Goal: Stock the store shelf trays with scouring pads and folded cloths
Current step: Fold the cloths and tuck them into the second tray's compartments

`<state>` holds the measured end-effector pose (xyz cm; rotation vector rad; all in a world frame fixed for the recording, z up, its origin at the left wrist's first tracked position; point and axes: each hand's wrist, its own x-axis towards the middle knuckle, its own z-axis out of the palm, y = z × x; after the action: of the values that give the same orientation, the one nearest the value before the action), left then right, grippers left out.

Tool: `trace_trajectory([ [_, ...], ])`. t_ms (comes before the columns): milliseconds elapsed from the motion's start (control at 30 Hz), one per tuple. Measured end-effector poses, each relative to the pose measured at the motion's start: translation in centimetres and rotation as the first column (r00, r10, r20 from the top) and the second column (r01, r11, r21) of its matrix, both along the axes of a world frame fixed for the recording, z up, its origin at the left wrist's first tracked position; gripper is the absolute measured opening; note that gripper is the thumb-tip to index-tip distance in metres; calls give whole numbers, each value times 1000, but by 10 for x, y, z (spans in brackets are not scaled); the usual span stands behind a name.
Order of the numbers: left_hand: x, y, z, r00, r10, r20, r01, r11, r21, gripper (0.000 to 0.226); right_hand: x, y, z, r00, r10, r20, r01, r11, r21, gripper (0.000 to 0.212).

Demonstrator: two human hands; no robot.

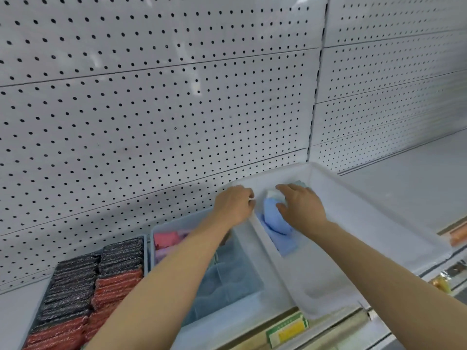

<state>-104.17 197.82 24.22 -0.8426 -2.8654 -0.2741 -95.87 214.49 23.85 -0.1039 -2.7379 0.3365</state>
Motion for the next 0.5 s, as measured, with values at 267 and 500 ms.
trace_trajectory([
  [267,-51,92,-25,974,101,203,-79,990,-116,22,-15,75,-13,1000,-25,17,24,995,93,45],
  [500,-88,144,-57,765,255,591,-289,956,-38,27,-26,106,-24,997,35,68,-43,992,121,49],
])
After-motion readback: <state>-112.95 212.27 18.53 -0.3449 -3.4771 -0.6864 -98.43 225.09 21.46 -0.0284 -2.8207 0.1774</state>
